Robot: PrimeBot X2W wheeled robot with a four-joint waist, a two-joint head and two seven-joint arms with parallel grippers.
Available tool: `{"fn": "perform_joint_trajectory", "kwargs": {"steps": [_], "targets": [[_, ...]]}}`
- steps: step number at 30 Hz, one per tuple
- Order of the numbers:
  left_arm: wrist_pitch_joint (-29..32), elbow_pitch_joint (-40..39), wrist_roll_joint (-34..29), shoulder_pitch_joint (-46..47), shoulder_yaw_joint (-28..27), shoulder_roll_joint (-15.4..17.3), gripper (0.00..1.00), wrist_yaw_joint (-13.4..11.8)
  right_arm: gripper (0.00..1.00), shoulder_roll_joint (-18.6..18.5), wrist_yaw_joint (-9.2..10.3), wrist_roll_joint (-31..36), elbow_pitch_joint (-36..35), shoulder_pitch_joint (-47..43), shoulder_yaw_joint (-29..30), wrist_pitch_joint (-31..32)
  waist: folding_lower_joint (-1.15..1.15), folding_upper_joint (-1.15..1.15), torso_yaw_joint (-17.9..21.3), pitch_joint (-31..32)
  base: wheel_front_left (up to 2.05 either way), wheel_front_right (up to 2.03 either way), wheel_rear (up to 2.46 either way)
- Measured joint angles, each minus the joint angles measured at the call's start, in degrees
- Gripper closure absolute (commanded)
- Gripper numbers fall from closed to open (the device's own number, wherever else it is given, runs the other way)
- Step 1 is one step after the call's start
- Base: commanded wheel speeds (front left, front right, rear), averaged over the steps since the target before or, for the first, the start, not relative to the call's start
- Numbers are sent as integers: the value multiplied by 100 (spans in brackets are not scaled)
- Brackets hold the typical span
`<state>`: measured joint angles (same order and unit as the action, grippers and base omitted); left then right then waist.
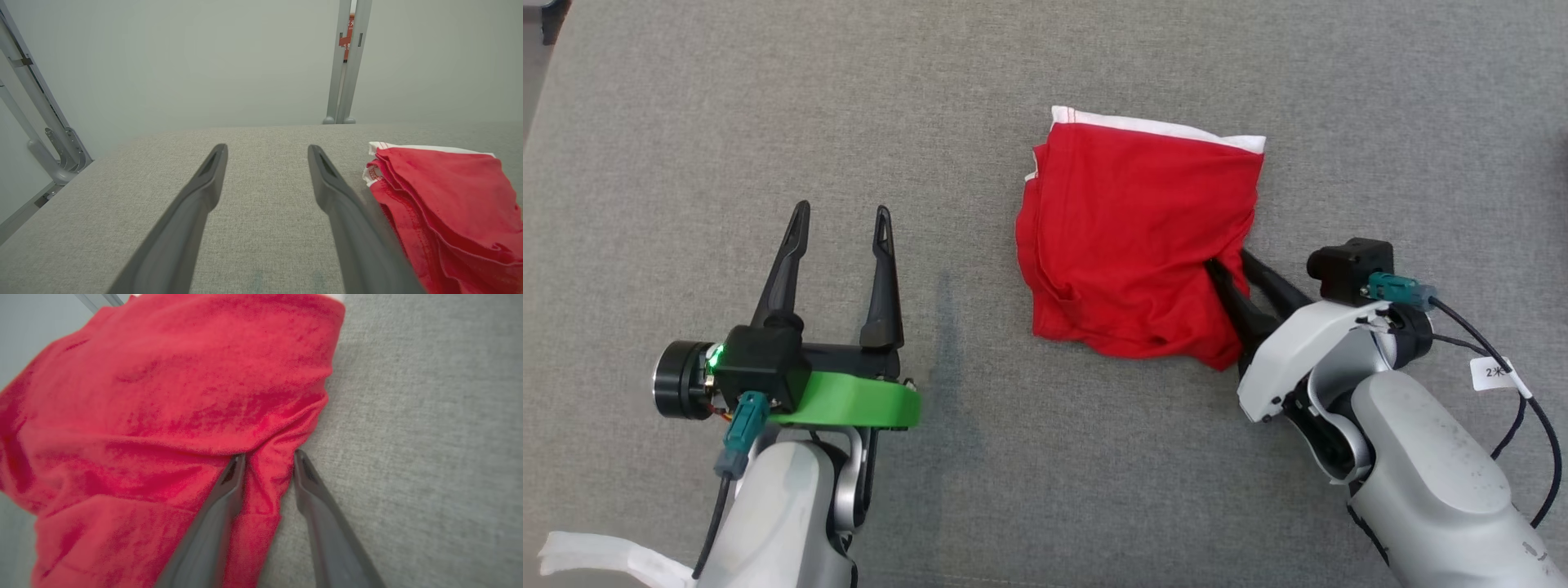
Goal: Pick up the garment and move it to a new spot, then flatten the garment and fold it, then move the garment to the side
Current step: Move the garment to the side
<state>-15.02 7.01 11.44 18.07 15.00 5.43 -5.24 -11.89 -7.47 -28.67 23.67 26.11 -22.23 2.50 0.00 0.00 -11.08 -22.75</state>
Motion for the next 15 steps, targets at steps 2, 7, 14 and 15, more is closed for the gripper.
{"fn": "perform_joint_trajectory", "kwargs": {"steps": [2,7,14,15], "targets": [[-1,-5,-47,-1,-40,2,0,16,100,-15,-1,2,-42,8,-112,-89,0,0,61,15,0,0,0],[0,-83,-115,-83,-143,82,0,62,100,-193,-8,33,-197,-18,-227,-382,0,0,348,87,0,0,0],[-1,-214,-219,-187,-127,218,0,85,100,-833,-8,-146,-350,-348,-166,-558,0,0,987,161,0,0,0],[-2,-229,-225,-188,-105,219,0,96,100,-947,-8,-205,-324,-394,-110,-558,0,0,1098,170,0,0,0]]}}
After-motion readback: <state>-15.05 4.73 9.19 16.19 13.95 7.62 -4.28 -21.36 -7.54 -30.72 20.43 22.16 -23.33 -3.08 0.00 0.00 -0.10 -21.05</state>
